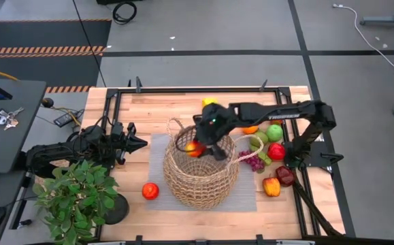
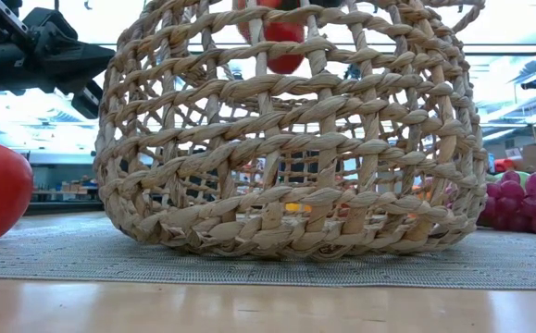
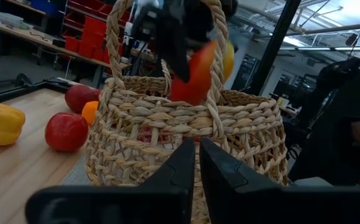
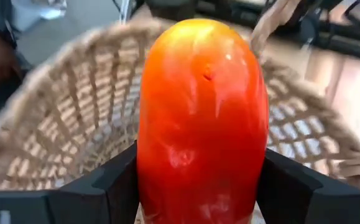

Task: Build produce basket
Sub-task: Put the red mango into the brown basket

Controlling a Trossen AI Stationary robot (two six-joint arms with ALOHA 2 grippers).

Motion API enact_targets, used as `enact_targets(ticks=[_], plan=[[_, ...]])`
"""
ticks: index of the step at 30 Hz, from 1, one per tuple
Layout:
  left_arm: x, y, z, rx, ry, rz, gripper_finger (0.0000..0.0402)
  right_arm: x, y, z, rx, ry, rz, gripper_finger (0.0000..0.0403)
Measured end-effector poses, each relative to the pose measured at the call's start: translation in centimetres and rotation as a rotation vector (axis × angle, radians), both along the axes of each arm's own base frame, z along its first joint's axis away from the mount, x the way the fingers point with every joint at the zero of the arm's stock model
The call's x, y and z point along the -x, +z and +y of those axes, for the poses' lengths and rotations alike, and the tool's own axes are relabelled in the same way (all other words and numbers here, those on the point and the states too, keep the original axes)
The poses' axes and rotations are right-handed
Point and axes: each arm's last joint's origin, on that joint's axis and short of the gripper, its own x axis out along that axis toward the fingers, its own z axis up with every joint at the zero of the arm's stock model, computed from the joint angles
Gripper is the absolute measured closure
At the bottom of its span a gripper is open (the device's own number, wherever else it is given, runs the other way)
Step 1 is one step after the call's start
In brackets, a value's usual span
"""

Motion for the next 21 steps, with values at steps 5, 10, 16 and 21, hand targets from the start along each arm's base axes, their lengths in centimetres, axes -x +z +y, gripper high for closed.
enact_targets(ticks=[5,10,16,21], plan=[[0.0,0.0,0.0,0.000,0.000,0.000,0.0366,-0.9,-1.9,-0.2,0.033,-0.012,0.064,0.0141],[0.0,0.0,0.0,0.001,-0.001,0.001,0.0372,-1.6,-3.9,-0.1,0.075,-0.012,0.127,0.0141],[0.0,0.0,0.0,0.000,0.000,0.001,0.0370,-2.1,-5.6,0.5,0.132,0.045,0.174,0.0141],[0.0,0.0,0.0,0.000,0.000,0.000,0.0366,-2.3,-6.7,0.4,0.152,0.066,0.223,0.0137]])
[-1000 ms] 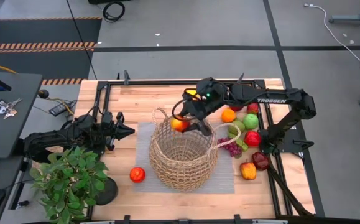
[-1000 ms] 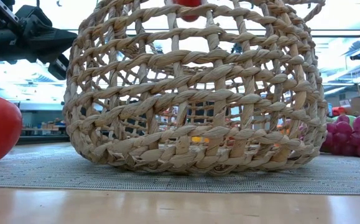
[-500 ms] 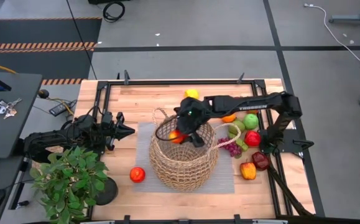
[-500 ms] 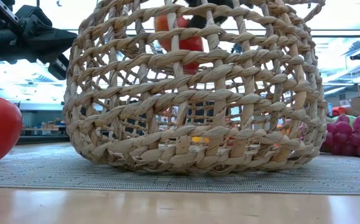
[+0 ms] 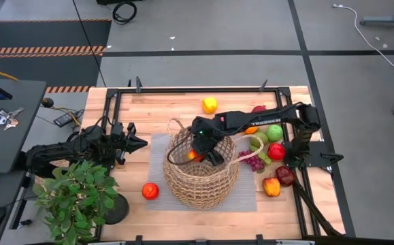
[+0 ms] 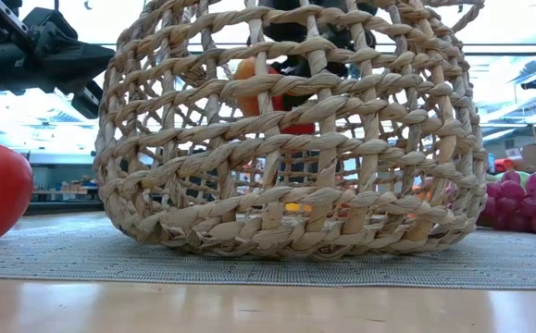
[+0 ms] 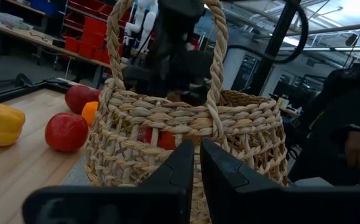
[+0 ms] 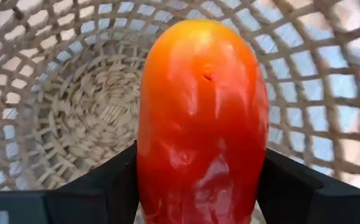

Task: Build produce basket
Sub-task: Put the red mango into the brown basket, then put the red pomegranate into the brown basket

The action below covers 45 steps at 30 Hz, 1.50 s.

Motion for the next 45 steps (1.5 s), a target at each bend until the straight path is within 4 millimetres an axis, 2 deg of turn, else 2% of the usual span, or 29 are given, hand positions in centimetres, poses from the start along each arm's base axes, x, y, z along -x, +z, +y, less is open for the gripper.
enact_targets(ticks=[9,15,18,20,23,29,32,37,39,45], plan=[[0.0,0.0,0.0,0.001,0.000,0.004,0.0374,-0.2,-1.4,0.0,0.007,-0.003,0.062,0.0116],[0.0,0.0,0.0,0.000,0.000,0.002,0.0366,-0.1,-2.0,0.0,0.007,-0.020,0.111,0.0074],[0.0,0.0,0.0,0.000,0.000,0.001,0.0366,0.0,-1.5,0.0,0.021,-0.027,0.096,0.0051],[0.0,0.0,0.0,0.001,0.000,0.002,0.0368,0.0,-0.5,-0.1,0.046,-0.042,0.078,0.0039],[0.0,-0.1,0.0,0.001,0.000,0.005,0.0372,0.3,2.2,-0.3,0.108,-0.078,0.061,0.0031],[0.0,0.0,0.0,0.001,0.000,0.000,0.0370,1.7,7.7,-1.6,0.143,-0.139,-0.033,0.0037],[0.0,0.0,0.0,0.001,0.000,0.001,0.0366,3.3,10.0,-3.0,0.167,-0.181,-0.098,0.0043],[0.0,0.0,0.0,0.001,0.000,0.002,0.0368,6.5,13.3,-6.6,0.161,-0.302,-0.187,0.0052],[0.0,0.0,0.0,0.000,0.000,0.001,0.0371,7.7,13.5,-8.2,0.159,-0.359,-0.196,0.0054],[0.0,0.0,0.0,0.001,0.000,0.002,0.0372,11.8,12.1,-12.3,0.167,-0.534,-0.163,0.0055]])
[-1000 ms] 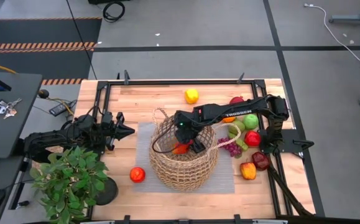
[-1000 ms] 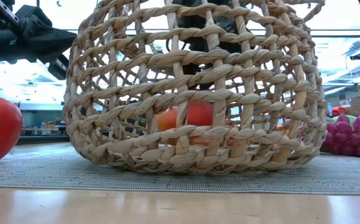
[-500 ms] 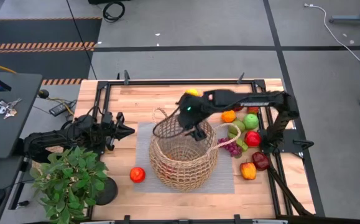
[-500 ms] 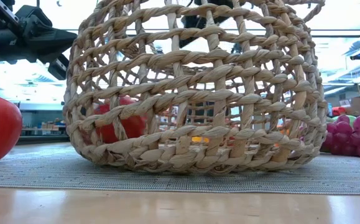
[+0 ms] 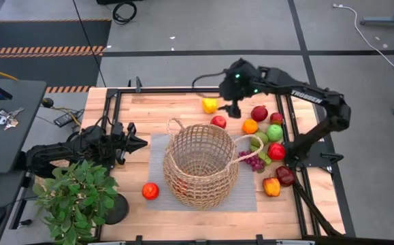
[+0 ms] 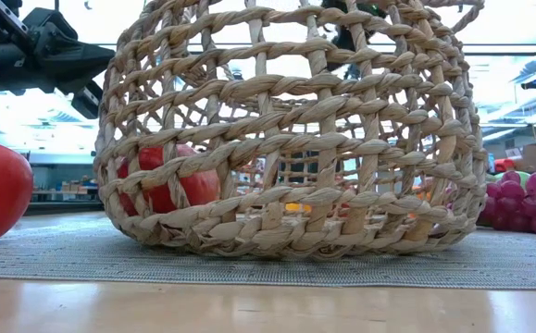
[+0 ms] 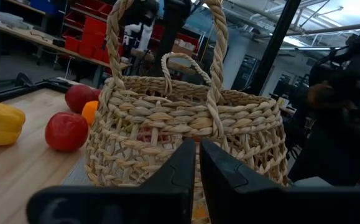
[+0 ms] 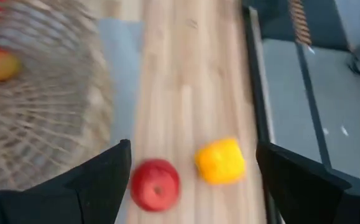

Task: Build produce basket
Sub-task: Put the red pomegranate into the brown basket

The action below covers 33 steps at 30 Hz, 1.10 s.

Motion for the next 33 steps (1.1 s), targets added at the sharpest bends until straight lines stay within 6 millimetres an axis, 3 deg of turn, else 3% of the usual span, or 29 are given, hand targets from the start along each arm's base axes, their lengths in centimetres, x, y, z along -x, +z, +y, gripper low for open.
enact_targets(ticks=[7,14,22,29,33], plan=[[0.0,0.0,0.0,0.000,0.000,0.000,0.0366,4.4,-1.2,-3.9,-0.029,-0.294,-0.017,0.0055],[0.0,0.0,0.0,0.000,0.000,0.000,0.0374,7.0,-5.8,-6.4,-0.202,-0.488,0.140,0.0047],[0.0,0.0,0.0,0.000,0.000,0.000,0.0366,8.2,-10.0,-6.1,-0.378,-0.607,0.344,0.0029],[0.0,0.0,0.0,0.000,0.000,0.000,0.0372,7.7,-11.1,-4.8,-0.492,-0.717,0.462,0.0036],[0.0,0.0,0.0,0.000,0.000,0.000,0.0373,7.4,-11.2,-4.5,-0.399,-0.722,0.505,0.0037]])
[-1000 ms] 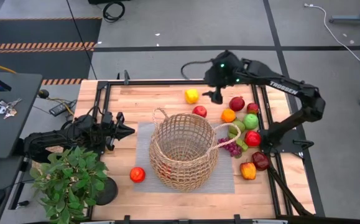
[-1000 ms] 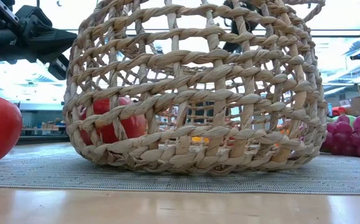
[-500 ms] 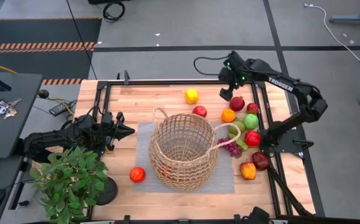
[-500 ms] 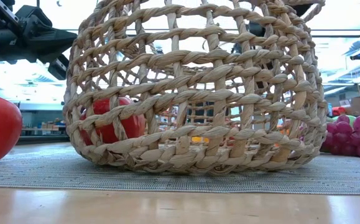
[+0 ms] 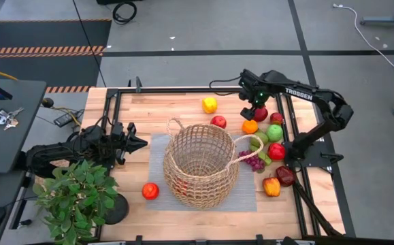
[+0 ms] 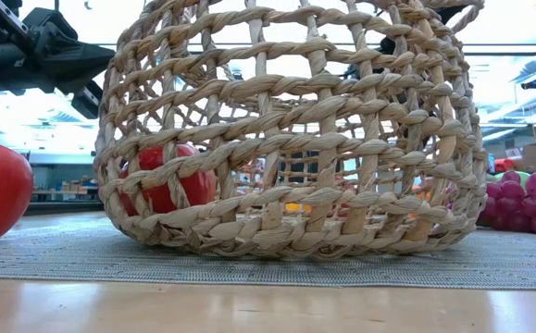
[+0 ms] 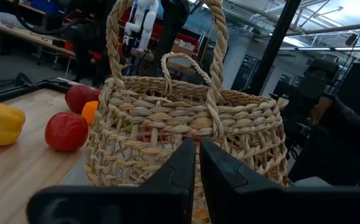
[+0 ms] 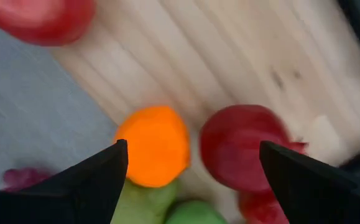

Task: Build produce basket
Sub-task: Put the red pomegranate into the brown basket

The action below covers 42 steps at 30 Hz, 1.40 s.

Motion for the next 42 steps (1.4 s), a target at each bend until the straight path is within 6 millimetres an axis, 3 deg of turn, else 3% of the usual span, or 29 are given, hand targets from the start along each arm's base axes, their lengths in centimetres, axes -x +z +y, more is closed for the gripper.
enact_targets(ticks=[16,22,31,42], plan=[[0.0,0.0,0.0,0.000,0.000,0.000,0.0374,2.1,-0.1,-2.4,0.067,-0.115,0.042,0.0029],[0.0,0.0,0.0,0.000,0.000,0.000,0.0366,2.7,-2.8,-2.2,0.049,-0.126,0.053,0.0029],[0.0,0.0,0.0,0.000,0.000,0.000,0.0374,3.7,-5.3,-2.1,0.031,-0.160,0.071,0.0029],[0.0,0.0,0.0,0.000,0.000,0.000,0.0367,4.4,-6.8,-2.2,0.039,-0.219,0.039,0.0029]])
